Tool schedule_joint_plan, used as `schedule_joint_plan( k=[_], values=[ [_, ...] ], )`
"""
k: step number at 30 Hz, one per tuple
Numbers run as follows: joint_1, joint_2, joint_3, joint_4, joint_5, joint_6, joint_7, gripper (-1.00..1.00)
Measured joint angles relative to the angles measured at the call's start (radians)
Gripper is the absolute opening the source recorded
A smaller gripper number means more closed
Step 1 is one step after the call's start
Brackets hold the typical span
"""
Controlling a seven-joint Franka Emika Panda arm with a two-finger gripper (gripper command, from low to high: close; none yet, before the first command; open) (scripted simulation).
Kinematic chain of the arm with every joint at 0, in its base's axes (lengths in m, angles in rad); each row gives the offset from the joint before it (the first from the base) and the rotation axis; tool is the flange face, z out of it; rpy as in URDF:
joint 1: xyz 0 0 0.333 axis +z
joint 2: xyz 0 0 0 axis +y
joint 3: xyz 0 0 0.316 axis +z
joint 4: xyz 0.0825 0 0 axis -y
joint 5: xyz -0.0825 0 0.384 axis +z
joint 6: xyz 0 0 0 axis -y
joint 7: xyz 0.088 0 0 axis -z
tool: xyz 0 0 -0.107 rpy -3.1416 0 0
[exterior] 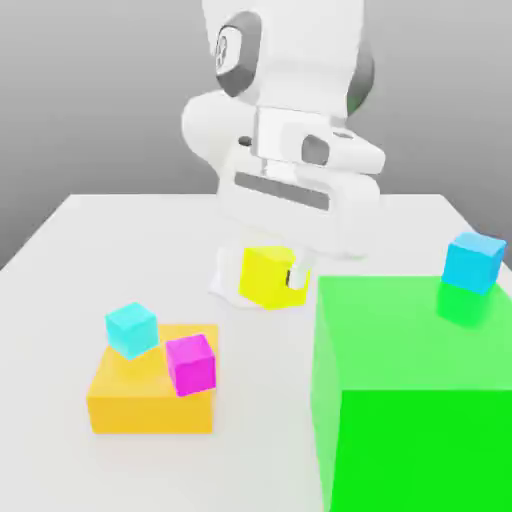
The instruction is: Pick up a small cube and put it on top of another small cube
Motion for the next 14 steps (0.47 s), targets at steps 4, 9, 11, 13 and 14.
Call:
schedule_joint_plan(
  k=[4,9,11,13,14],
  values=[
    [-0.038,-0.026,-0.133,-0.045,0.037,-0.049,-0.146,-1.0],
    [0.009,0.106,-0.239,-0.092,0.099,0.08,-0.221,-1.0],
    [0.029,0.178,-0.268,-0.108,0.118,0.165,-0.24,-1.0],
    [0.035,0.2,-0.277,-0.113,0.124,0.19,-0.245,1.0],
    [0.035,0.2,-0.277,-0.113,0.124,0.19,-0.245,1.0]
  ],
)
